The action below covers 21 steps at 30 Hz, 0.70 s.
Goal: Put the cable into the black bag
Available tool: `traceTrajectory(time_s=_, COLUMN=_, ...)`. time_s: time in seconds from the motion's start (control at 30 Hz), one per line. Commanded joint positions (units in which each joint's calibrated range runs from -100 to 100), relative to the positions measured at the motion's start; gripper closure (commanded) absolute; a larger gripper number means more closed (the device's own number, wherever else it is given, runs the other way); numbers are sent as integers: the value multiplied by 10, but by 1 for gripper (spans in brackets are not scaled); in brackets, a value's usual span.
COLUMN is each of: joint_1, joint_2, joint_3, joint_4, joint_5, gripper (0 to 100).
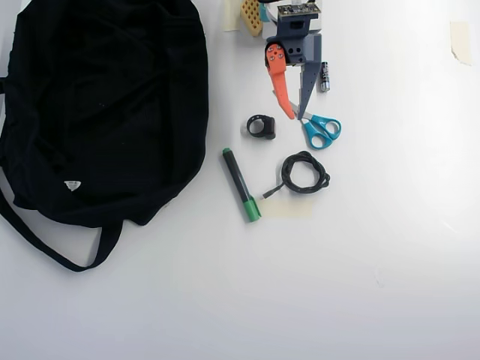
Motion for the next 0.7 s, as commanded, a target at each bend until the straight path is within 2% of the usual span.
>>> traceTrajectory(time_s=0.0, joint_1=7, joint_2=50, joint_3=-80, joint_4=-27, joint_5=4, gripper=97)
traceTrajectory(time_s=0.3, joint_1=16, joint_2=187, joint_3=-195, joint_4=-109, joint_5=4, gripper=98)
traceTrajectory(time_s=0.67, joint_1=49, joint_2=332, joint_3=-376, joint_4=-113, joint_5=4, gripper=98)
